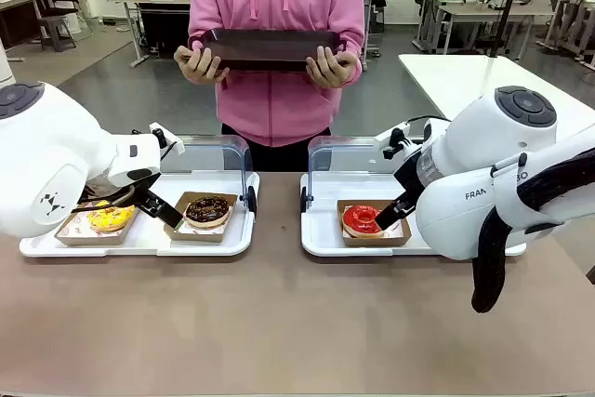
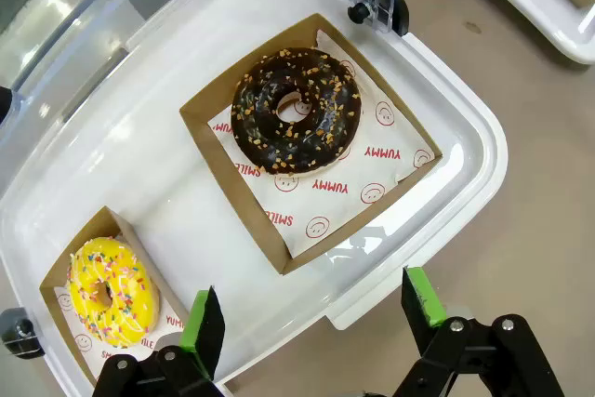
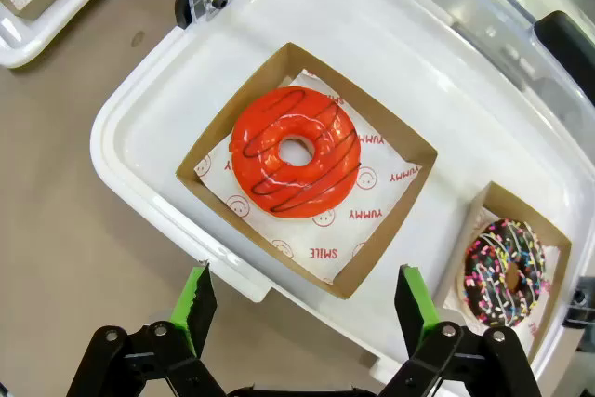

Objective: Provide the desired donut to the person.
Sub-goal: Pick up and lift the Paper togo box containing the Donut pointed at by the person.

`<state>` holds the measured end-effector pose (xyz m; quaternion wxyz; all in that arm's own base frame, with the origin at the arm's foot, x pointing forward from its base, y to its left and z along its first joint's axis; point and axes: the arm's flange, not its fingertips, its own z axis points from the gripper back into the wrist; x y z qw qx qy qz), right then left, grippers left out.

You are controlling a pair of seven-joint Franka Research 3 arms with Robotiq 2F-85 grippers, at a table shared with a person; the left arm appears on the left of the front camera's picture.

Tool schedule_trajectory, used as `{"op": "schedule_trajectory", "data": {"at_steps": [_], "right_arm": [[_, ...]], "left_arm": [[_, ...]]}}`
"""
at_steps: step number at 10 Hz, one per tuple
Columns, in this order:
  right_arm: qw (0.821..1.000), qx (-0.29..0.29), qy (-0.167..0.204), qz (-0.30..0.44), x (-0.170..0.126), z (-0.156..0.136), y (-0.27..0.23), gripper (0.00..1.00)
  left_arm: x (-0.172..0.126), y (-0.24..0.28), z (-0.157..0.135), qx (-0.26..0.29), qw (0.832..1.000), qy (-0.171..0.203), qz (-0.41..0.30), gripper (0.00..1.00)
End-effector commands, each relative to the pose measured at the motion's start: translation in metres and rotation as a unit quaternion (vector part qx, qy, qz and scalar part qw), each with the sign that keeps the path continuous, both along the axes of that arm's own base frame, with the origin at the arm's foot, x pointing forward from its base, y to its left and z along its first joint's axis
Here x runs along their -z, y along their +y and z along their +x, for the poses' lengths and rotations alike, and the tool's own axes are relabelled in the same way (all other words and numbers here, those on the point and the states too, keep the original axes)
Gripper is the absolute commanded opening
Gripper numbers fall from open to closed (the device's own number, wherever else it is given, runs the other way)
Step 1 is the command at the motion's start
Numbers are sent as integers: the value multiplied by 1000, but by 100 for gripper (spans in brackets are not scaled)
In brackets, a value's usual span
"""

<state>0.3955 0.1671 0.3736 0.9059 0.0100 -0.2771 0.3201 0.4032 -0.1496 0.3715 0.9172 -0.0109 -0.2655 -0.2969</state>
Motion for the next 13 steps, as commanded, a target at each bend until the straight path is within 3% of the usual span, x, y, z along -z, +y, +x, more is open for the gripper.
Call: {"op": "schedule_trajectory", "data": {"at_steps": [1,10,11,12,13], "right_arm": [[1000,0,0,0,0,0,0,100],[1000,0,0,0,0,0,0,100],[999,-13,-13,-31,-21,-12,-26,100],[999,-48,8,-18,-47,-26,-63,100],[992,-125,36,11,-72,-39,-102,100]], "left_arm": [[0,0,0,0,1000,0,0,100],[0,0,0,0,1000,0,0,100],[-16,8,-20,38,999,-8,23,100],[-33,30,-38,53,996,-29,66,100],[-52,56,-54,111,993,-18,45,100]]}}
